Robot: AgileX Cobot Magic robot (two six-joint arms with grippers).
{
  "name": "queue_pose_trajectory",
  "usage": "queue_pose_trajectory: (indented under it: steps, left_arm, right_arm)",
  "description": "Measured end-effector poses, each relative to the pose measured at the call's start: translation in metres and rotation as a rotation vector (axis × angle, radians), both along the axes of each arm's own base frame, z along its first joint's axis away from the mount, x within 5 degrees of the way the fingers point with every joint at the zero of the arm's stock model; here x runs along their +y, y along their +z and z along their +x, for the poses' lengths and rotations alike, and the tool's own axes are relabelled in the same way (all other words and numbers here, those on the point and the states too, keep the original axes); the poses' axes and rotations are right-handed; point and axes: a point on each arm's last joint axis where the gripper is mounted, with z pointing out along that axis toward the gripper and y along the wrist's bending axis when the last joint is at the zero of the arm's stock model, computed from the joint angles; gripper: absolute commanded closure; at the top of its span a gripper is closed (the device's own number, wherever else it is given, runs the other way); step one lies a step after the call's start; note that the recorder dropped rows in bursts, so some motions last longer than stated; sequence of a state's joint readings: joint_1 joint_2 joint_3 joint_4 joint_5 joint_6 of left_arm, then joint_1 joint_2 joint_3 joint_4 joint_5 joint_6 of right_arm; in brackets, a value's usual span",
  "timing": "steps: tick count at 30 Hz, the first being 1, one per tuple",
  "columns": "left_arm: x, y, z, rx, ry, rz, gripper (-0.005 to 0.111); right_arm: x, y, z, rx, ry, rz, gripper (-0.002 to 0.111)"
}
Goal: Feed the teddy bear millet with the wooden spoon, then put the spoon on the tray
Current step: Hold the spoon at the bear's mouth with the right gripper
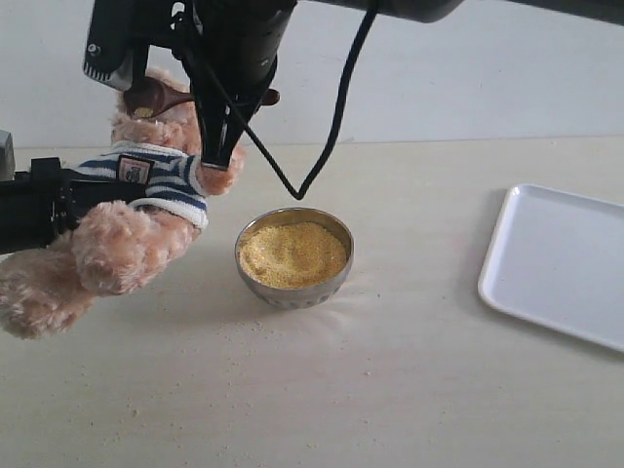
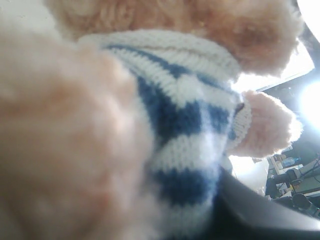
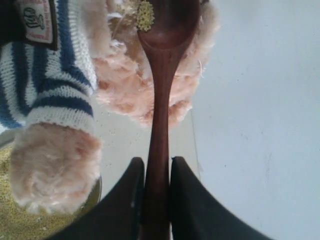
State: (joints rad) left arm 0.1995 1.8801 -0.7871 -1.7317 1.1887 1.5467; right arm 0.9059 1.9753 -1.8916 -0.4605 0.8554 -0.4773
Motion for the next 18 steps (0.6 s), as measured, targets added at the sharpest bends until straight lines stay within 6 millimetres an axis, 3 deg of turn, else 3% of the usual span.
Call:
queue_pose_trajectory:
  steps: [14,18]
  left_arm:
    - [0.0,0.0,0.0,0.0,0.0,0.0,0.102]
    - [0.0,0.0,0.0,0.0,0.0,0.0,0.102]
  right_arm:
    - [-0.0071,0.0012,0.0014,0.001,-0.091,-0.011,0.108]
    - [-0.0064,0.0023,-0.0009,0.069,-0.106,0.07,0.108]
